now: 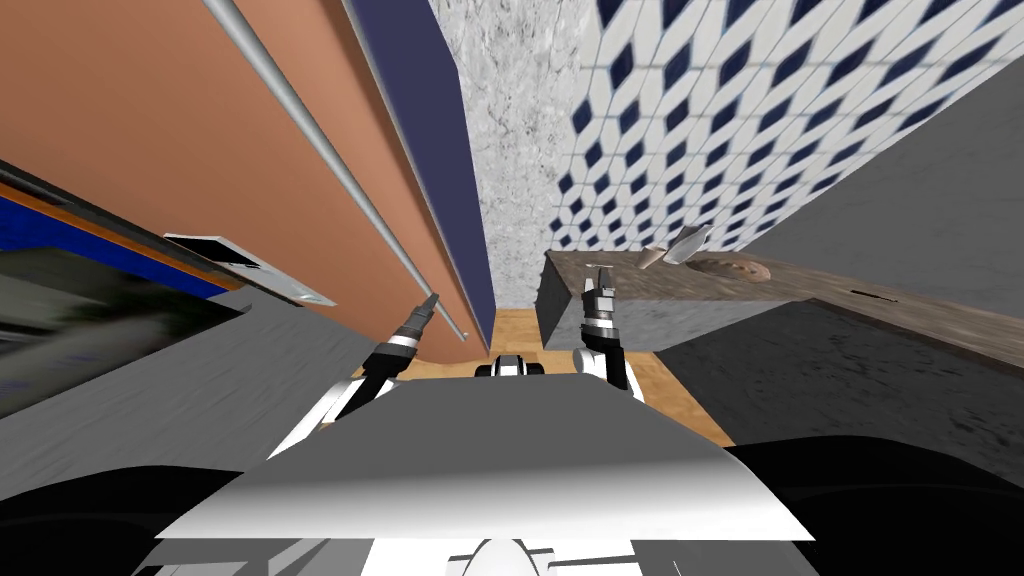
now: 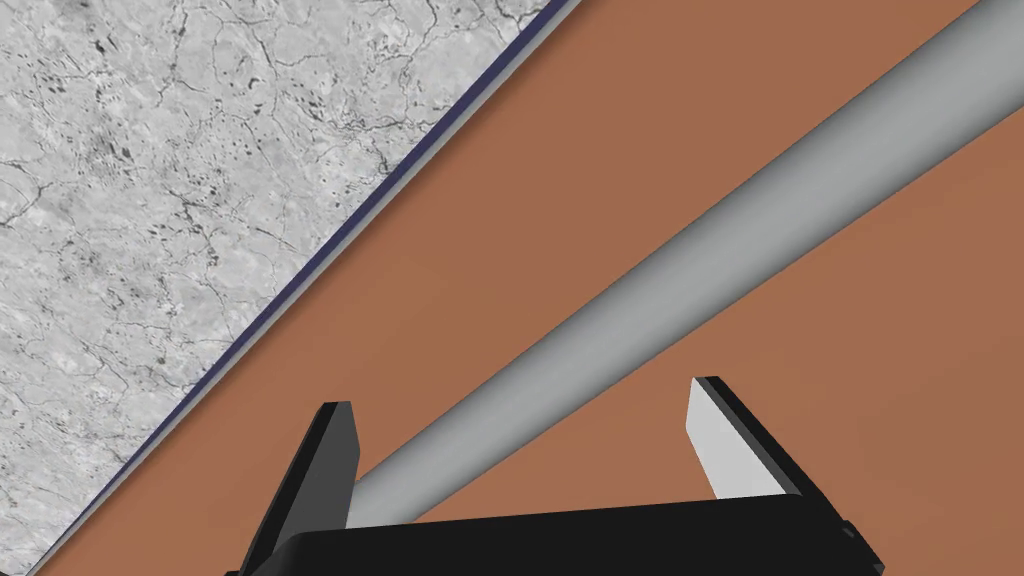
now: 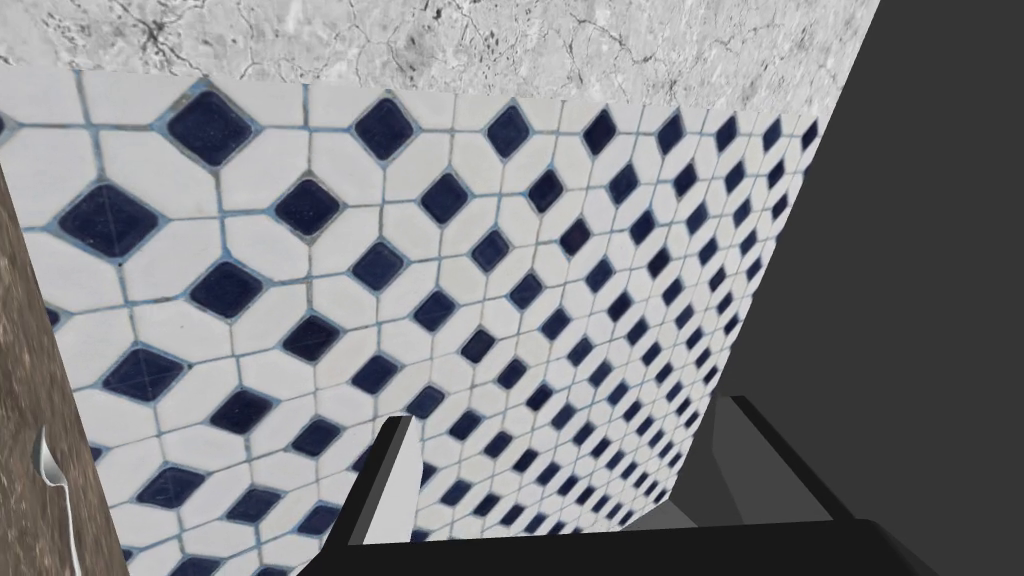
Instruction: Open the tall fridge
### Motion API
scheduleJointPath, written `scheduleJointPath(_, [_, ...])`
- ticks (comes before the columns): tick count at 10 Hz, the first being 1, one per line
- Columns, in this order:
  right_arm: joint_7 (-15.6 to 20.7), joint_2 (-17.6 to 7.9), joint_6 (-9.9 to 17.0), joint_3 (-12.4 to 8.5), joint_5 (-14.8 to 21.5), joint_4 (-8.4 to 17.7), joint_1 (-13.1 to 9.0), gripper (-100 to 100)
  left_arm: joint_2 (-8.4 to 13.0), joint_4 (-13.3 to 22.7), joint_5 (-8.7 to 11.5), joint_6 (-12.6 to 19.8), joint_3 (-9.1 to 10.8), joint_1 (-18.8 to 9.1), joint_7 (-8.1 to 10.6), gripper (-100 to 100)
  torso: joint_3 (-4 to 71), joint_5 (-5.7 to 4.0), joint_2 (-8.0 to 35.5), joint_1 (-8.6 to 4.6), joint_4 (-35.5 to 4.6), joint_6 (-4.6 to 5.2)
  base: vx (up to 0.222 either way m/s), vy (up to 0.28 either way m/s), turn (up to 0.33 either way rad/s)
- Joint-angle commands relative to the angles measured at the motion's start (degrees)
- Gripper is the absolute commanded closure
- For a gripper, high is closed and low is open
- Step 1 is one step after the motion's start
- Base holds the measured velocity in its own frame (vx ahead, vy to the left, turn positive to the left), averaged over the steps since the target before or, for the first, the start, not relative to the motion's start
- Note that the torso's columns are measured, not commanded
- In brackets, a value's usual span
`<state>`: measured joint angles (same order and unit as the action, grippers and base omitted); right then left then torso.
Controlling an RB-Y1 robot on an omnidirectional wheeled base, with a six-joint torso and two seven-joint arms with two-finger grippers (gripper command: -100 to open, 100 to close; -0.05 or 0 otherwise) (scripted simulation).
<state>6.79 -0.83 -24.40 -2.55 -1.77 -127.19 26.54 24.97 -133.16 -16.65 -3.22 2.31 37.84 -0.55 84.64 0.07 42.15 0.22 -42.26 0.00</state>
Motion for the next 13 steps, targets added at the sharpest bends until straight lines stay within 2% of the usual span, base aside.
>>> scheduleJointPath(1, [0.0, 0.0, 0.0, 0.0, 0.0, 0.0, 0.0, 0, 0.3, -1.0, 0.0, 0.6, 0.1, 0.5, 0.14, -100, 0.1, -0.02, -0.1, -0.08, 0.0, 0.0, 0.055, 0.001, 0.001])
scheduleJointPath(2, [0.0, 0.0, 0.0, 0.0, 0.0, 0.0, 0.0, 0, 0.0, 0.4, 0.0, -0.1, -0.01, -0.3, -0.02, 100, -0.1, -0.05, 0.1, -0.17, 0.0, 0.0, -0.07, 0.013, -0.004])
scheduleJointPath(3, [0.0, 0.0, 0.0, 0.0, 0.0, 0.0, 0.0, 0, 0.2, -0.6, 0.1, 0.1, 0.05, 0.0, 0.12, 100, -0.3, 0.06, 0.4, 0.0, 0.0, -0.09, -0.047, 0.003, -0.006])
scheduleJointPath(4, [0.0, 0.0, 0.0, 0.0, 0.0, 0.0, 0.0, 0, 2.2, -1.5, 0.0, -1.8, -1.09, 1.2, 0.26, 100, -0.2, 0.12, 0.3, 0.06, 0.0, -0.05, -0.152, 0.168, -0.11])
scheduleJointPath(5, [0.0, 0.0, 0.0, 0.0, 0.0, 0.0, 0.0, 0, 2.2, -1.5, 0.0, -1.8, -1.09, 1.2, 0.26, 100, -0.3, 0.13, 0.6, 0.32, -0.1, 0.05, -0.221, 0.22, -0.138])
scheduleJointPath(7, [0.0, 0.0, 0.0, 0.0, 0.0, 0.0, -0.1, 0, 4.1, -2.5, 0.0, -3.6, -2.34, 2.5, 0.6, 100, -0.3, 0.13, 0.6, 0.34, -0.2, -0.22, -0.253, 0.184, -0.079])
scheduleJointPath(13, [0.0, 0.0, 0.0, 0.0, 0.0, 0.0, 0.0, 0, 9.9, -5.6, 0.2, -9.0, -6.1, 6.5, 1.6, 100, 0.2, -0.04, -0.1, 0.17, -0.2, -0.17, -0.248, 0.244, -0.099])
